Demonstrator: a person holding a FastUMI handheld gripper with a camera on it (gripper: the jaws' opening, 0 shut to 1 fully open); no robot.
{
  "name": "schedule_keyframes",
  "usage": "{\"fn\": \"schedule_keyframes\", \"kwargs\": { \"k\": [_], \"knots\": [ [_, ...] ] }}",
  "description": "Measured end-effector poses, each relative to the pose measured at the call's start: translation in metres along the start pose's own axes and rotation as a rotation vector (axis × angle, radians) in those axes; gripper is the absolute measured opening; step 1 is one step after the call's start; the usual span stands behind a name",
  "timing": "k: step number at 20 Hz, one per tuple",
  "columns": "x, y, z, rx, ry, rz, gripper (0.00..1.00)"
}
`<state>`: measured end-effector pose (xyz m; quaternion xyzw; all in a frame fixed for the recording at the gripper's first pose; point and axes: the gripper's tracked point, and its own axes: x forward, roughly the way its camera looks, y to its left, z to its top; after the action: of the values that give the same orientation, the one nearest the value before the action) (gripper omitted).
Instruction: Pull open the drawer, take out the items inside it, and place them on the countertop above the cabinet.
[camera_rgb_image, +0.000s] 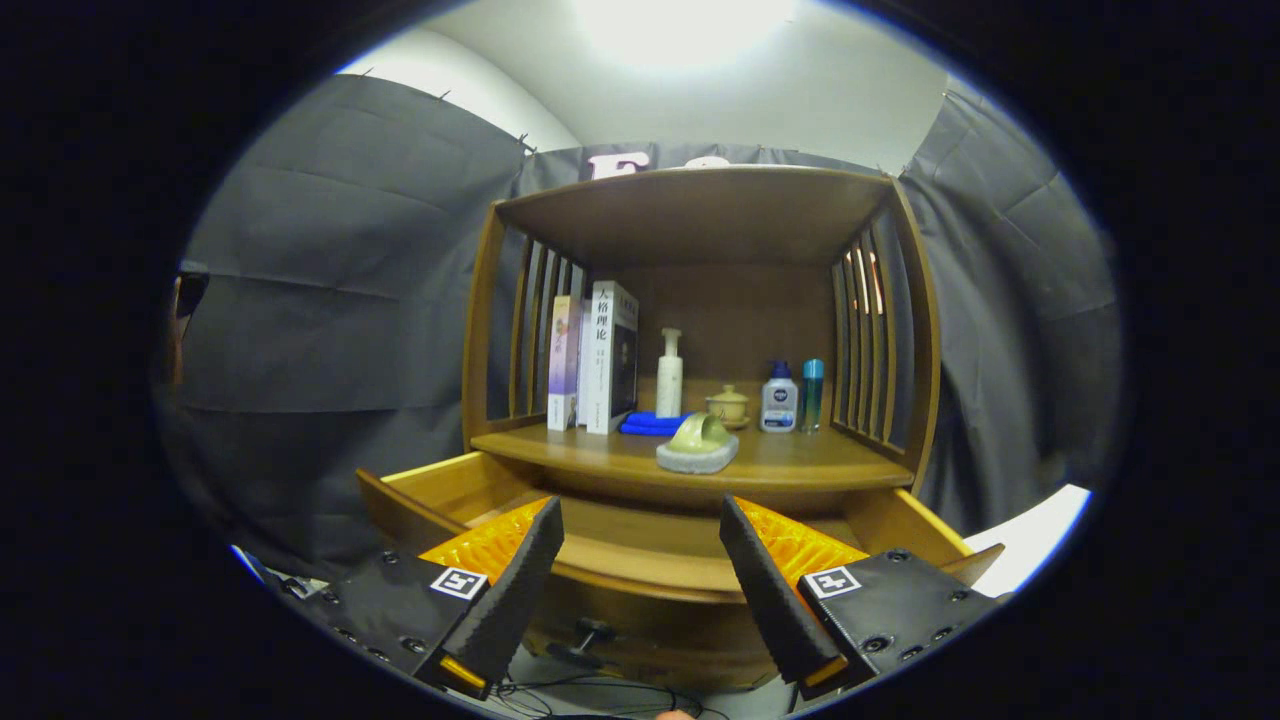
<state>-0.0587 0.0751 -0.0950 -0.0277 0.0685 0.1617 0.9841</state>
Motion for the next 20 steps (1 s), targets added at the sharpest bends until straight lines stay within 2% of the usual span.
{"fn": "schedule_keyframes", "kwargs": {
  "k": [3,4,11,16,20],
  "knots": [
    [-0.003,0.009,-0.024,0.004,0.034,0.001,0.99],
    [-0.004,0.007,-0.016,-0.001,0.002,-0.011,0.99],
    [-0.019,0.011,-0.027,-0.001,-0.007,-0.072,0.99],
    [-0.029,0.030,-0.079,0.019,0.117,-0.045,0.99],
    [-0.020,0.026,-0.094,0.036,0.159,-0.065,0.99]
  ]
}}
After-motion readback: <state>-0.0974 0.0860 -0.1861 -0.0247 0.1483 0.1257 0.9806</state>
